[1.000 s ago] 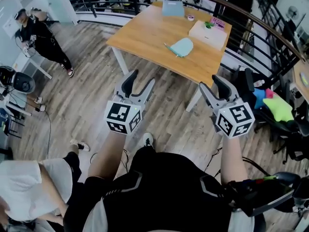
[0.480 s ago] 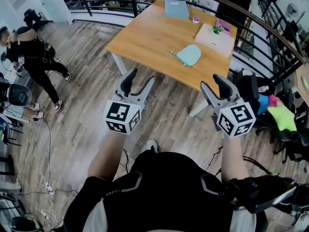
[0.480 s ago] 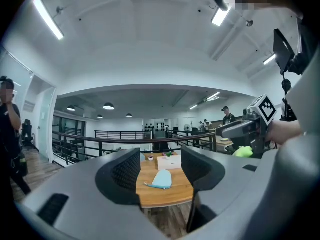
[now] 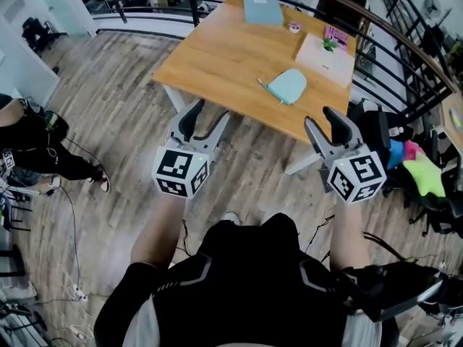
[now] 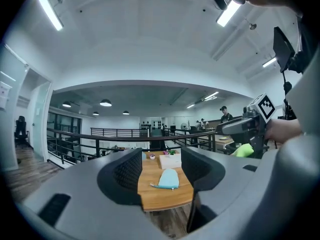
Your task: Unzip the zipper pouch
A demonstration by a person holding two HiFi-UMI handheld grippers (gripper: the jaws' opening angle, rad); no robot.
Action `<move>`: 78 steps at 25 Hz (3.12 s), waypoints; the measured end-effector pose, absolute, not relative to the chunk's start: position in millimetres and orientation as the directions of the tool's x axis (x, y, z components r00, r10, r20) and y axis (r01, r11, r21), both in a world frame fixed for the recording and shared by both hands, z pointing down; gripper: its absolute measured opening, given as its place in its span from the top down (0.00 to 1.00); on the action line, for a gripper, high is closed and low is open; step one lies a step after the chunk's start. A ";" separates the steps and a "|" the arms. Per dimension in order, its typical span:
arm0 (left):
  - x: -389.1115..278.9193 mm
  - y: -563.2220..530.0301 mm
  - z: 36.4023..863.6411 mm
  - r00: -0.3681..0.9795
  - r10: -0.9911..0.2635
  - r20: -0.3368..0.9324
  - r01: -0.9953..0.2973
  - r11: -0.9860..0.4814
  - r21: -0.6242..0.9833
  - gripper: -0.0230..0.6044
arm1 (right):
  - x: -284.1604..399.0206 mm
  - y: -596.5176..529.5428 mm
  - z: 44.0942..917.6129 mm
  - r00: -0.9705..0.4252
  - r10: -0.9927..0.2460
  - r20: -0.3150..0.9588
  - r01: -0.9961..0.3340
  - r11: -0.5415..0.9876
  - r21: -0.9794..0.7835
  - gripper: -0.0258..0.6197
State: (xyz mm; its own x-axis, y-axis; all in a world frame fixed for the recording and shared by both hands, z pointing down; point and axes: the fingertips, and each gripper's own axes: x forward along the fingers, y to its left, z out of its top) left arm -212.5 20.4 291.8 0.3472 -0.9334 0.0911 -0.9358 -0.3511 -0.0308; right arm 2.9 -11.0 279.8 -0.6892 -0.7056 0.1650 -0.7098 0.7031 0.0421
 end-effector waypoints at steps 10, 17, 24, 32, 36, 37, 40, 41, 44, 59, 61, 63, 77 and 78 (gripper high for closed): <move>-191.2 -45.5 307.8 0.346 -0.929 0.129 -0.936 -0.351 -0.023 0.56 | 17.4 -84.3 290.7 -0.704 -0.687 0.180 -0.693 0.720 0.037 0.62; -161.0 -99.8 300.5 0.332 -0.934 0.129 -0.939 -0.340 -0.046 0.55 | 35.7 -139.2 291.6 -0.741 -0.650 0.169 -0.653 0.756 0.047 0.62; -140.2 -152.9 306.5 0.306 -0.943 0.130 -0.950 -0.312 -0.028 0.56 | 51.0 -189.2 300.0 -0.757 -0.627 0.182 -0.629 0.775 0.057 0.62; -117.1 -192.5 320.9 0.308 -0.934 0.180 -0.947 -0.319 -0.037 0.55 | 64.4 -230.8 307.2 -0.786 -0.589 0.188 -0.591 0.805 0.050 0.62; -109.8 -204.6 333.9 0.314 -0.925 0.216 -0.944 -0.328 -0.032 0.56 | 68.6 -243.5 320.6 -0.793 -0.570 0.215 -0.576 0.817 0.039 0.62; -109.7 -208.8 339.2 0.320 -0.919 0.229 -0.942 -0.335 -0.028 0.56 | 68.5 -247.3 325.7 -0.791 -0.570 0.225 -0.578 0.816 0.035 0.62; -113.5 -225.5 358.5 0.344 -0.904 0.255 -0.932 -0.361 -0.021 0.56 | 65.1 -261.2 342.9 -0.779 -0.578 0.242 -0.590 0.807 0.027 0.62; -116.6 -231.9 365.7 0.348 -0.901 0.258 -0.931 -0.364 -0.019 0.56 | 63.4 -266.3 349.3 -0.774 -0.583 0.247 -0.596 0.803 0.025 0.62; -126.6 -249.8 389.7 0.356 -0.892 0.279 -0.929 -0.371 -0.002 0.56 | 57.6 -279.8 373.6 -0.752 -0.599 0.273 -0.620 0.785 0.014 0.62; -117.2 -269.9 552.5 0.497 -0.701 0.511 -0.847 -0.520 0.109 0.56 | 20.4 -289.4 541.2 -0.682 -0.487 0.545 -0.601 0.798 -0.039 0.64; -113.7 -267.2 570.6 0.505 -0.677 0.535 -0.839 -0.530 0.123 0.56 | 18.1 -288.2 561.5 -0.672 -0.465 0.576 -0.593 0.804 -0.043 0.65; -109.6 -260.9 587.2 0.513 -0.650 0.561 -0.830 -0.542 0.130 0.56 | 17.0 -284.8 580.2 -0.662 -0.442 0.606 -0.585 0.809 -0.048 0.65; -89.6 -243.2 660.4 0.513 -0.551 0.658 -0.804 -0.576 0.145 0.60 | 5.1 -273.6 685.1 -0.595 -0.337 0.730 -0.557 0.828 -0.072 0.71; -88.2 -243.4 663.6 0.513 -0.547 0.661 -0.804 -0.576 0.147 0.60 | 4.8 -274.6 687.8 -0.591 -0.339 0.731 -0.556 0.828 -0.065 0.71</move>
State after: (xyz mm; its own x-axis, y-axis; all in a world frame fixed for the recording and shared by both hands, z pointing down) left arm -88.2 -243.4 663.6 0.5131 -0.5474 0.6611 -0.8041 -0.5760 0.1471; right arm 4.8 -274.6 687.8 -0.5914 -0.3393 0.7315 -0.5562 0.8284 -0.0654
